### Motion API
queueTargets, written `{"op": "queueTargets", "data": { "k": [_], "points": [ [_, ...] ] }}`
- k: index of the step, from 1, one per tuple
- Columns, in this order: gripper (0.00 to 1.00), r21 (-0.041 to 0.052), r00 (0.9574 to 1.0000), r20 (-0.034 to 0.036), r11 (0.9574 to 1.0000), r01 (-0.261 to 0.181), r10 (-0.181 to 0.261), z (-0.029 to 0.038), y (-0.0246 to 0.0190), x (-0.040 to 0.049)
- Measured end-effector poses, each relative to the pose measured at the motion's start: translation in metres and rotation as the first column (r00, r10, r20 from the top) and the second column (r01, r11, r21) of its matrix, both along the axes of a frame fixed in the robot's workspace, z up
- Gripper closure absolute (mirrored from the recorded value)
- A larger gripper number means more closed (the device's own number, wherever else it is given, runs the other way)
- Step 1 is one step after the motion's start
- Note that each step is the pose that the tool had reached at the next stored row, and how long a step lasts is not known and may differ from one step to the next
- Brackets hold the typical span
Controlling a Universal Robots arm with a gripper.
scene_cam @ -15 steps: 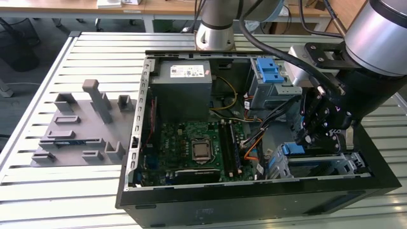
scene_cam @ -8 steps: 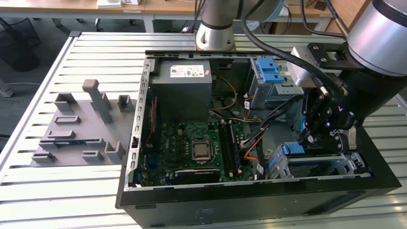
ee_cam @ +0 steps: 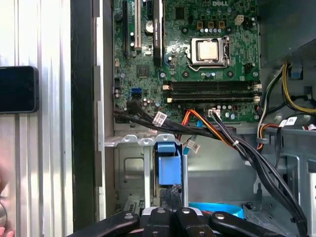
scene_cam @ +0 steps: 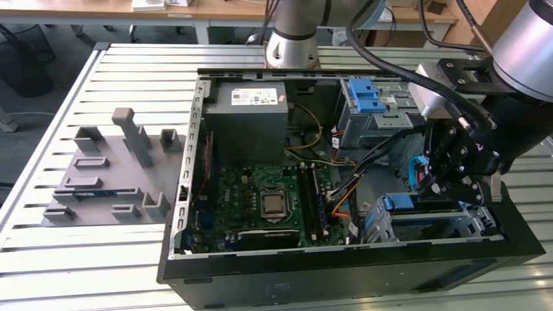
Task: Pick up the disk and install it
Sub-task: 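Insert the first disk wire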
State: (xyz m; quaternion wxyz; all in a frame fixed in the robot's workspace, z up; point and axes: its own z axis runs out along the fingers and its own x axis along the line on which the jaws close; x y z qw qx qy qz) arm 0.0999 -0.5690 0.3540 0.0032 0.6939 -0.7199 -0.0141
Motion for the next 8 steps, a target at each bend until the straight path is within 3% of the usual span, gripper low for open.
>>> {"op": "queueTargets", "data": {
  "k": [8],
  "points": [
    [0.89, 0.0, 1.0, 0.0, 1.0, 0.0, 0.0, 0.0, 0.0, 0.0131]
  ]
}}
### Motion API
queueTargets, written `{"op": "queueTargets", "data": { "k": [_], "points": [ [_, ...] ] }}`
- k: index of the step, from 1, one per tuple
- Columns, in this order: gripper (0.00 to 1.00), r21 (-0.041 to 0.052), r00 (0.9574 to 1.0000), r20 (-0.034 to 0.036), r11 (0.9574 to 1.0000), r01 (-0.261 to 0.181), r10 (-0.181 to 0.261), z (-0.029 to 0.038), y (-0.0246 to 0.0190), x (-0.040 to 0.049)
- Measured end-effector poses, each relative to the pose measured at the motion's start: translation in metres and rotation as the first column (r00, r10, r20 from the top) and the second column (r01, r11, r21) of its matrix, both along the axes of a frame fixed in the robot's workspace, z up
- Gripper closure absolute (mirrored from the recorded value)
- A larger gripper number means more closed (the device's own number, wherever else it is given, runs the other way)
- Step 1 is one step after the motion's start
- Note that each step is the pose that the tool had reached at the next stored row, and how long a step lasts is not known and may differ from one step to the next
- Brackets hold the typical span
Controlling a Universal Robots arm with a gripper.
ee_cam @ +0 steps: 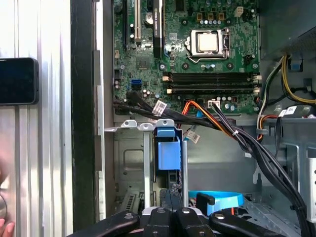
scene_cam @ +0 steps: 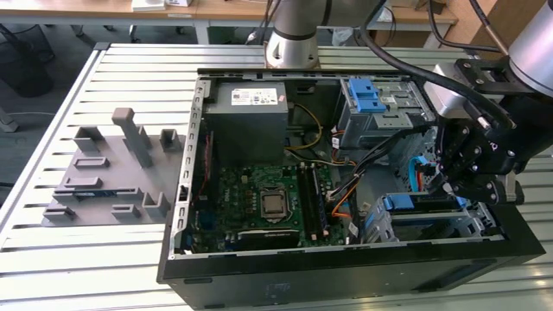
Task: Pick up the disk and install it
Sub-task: 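Insert the first disk wire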
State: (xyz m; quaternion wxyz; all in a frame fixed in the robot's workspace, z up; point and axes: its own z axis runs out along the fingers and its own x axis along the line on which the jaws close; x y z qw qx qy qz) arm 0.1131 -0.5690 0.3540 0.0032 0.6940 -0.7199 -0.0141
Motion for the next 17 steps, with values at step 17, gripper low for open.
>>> {"op": "queueTargets", "data": {
  "k": [17],
  "points": [
    [0.89, 0.0001, 1.0, 0.0017, 1.0, 0.0, 0.0, 0.0103, 0.0003, 0.0004]
  ]
}}
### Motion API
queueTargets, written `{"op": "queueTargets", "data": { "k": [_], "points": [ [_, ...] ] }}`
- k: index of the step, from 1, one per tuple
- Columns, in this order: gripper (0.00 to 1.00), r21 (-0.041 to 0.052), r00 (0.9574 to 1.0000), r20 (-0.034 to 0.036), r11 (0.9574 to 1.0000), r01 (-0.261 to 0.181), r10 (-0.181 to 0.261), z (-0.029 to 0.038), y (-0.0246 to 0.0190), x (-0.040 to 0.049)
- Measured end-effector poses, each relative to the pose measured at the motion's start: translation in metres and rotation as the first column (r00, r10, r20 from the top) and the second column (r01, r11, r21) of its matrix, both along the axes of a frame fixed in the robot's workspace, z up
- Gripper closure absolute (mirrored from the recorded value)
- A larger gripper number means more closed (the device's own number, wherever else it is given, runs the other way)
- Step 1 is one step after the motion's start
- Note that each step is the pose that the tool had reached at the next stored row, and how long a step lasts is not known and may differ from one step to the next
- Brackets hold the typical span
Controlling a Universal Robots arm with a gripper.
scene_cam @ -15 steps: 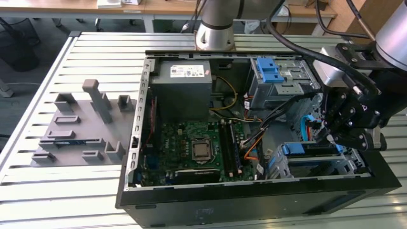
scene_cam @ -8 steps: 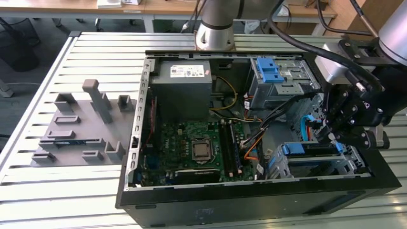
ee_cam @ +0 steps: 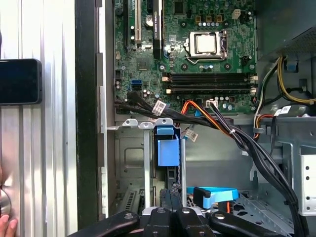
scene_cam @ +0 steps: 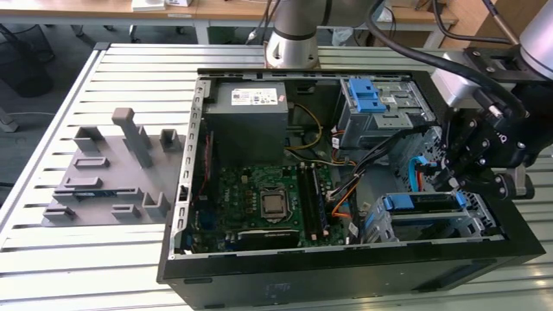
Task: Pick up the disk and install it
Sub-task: 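Insert the first disk wire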
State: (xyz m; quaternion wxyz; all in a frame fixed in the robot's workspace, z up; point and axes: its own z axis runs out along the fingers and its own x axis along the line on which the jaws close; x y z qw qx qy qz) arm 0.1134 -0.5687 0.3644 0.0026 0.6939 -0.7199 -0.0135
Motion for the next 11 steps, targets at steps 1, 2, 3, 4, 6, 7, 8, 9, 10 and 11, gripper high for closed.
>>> {"op": "queueTargets", "data": {
  "k": [1, 2, 3, 4, 6, 7, 8, 9, 10, 11],
  "points": [
    [0.89, -0.0001, 1.0, 0.0, 1.0, 0.0, 0.0, 0.0001, 0.0, 0.0004],
    [0.89, -0.0003, 1.0, 0.0, 1.0, 0.0, 0.0, 0.0002, 0.0, 0.0014],
    [0.89, -0.0002, 1.0, 0.0, 1.0, 0.0, 0.0, 0.0001, 0.0, 0.003],
    [0.89, -0.0001, 1.0, 0.0, 1.0, 0.0, 0.0, 0.0001, 0.0, 0.0051],
    [0.89, -0.0002, 1.0, 0.0, 1.0, 0.0, 0.0, 0.0, 0.0002, 0.0092],
    [0.89, -0.0002, 1.0, 0.0, 1.0, 0.0, 0.0, 0.0, 0.0003, 0.0108],
    [0.89, -0.0001, 1.0, 0.0, 1.0, 0.0, 0.0, -0.0001, 0.0004, 0.0122],
    [0.89, -0.0002, 1.0, 0.0, 1.0, 0.0, 0.0, -0.0001, 0.0034, 0.0171],
    [0.89, -0.0001, 1.0, 0.0, 1.0, 0.0, 0.0, -0.0001, 0.0064, 0.0182],
    [0.89, -0.0004, 1.0, 0.0, 1.0, 0.0, 0.0, -0.0001, 0.008, 0.0182]
  ]
}}
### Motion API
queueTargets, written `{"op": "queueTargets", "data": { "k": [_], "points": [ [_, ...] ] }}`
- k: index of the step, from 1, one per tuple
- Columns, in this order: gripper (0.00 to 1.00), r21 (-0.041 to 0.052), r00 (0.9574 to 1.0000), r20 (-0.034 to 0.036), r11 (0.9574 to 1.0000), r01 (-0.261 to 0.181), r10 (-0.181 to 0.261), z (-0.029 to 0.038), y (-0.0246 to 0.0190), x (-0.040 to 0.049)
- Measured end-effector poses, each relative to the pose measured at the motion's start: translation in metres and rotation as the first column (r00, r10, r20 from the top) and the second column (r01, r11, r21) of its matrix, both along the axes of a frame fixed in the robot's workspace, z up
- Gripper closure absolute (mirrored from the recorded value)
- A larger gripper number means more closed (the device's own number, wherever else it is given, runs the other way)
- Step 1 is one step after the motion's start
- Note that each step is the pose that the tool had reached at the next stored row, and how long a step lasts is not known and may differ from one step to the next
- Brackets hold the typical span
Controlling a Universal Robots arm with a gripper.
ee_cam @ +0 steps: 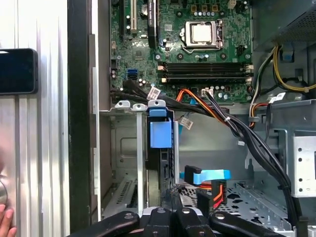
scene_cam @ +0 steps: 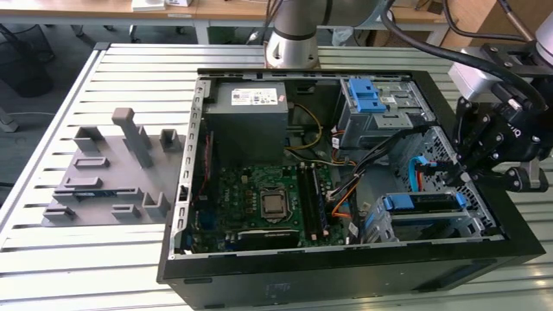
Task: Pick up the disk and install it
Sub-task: 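Insert the first disk wire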
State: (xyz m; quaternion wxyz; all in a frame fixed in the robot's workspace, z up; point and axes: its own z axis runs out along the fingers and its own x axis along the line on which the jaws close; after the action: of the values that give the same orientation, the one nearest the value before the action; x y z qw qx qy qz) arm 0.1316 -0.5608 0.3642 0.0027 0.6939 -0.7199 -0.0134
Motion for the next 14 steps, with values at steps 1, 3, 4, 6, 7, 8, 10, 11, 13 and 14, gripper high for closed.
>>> {"op": "queueTargets", "data": {
  "k": [1, 3, 4, 6, 7, 8, 10, 11, 13, 14],
  "points": [
    [0.89, -0.0011, 1.0, 0.0001, 1.0, 0.0, 0.0, 0.0001, 0.002, 0.0],
    [0.89, -0.0014, 1.0, 0.0004, 1.0, 0.0, 0.0, 0.0008, 0.0044, 0.0],
    [0.89, -0.0013, 1.0, 0.0004, 1.0, 0.0, 0.0, 0.0014, 0.0051, 0.0001],
    [0.89, -0.0014, 1.0, 0.0005, 1.0, 0.0, 0.0, 0.0031, 0.0068, 0.0001],
    [0.89, -0.0013, 1.0, 0.0006, 1.0, 0.0, 0.0, 0.0038, 0.0079, 0.0],
    [0.89, -0.0015, 1.0, 0.0006, 1.0, 0.0, 0.0, 0.0045, 0.009, 0.0001],
    [0.89, -0.0018, 1.0, 0.0007, 1.0, 0.0, 0.0, 0.005, 0.0117, 0.0],
    [0.89, -0.0018, 1.0, 0.0008, 1.0, 0.0, 0.0, 0.0051, 0.013, 0.0],
    [0.89, -0.0022, 1.0, 0.0009, 1.0, 0.0, 0.0, 0.0051, 0.016, 0.0001],
    [0.89, -0.0023, 1.0, 0.001, 1.0, 0.0, 0.0, 0.005, 0.0177, 0.0]
  ]
}}
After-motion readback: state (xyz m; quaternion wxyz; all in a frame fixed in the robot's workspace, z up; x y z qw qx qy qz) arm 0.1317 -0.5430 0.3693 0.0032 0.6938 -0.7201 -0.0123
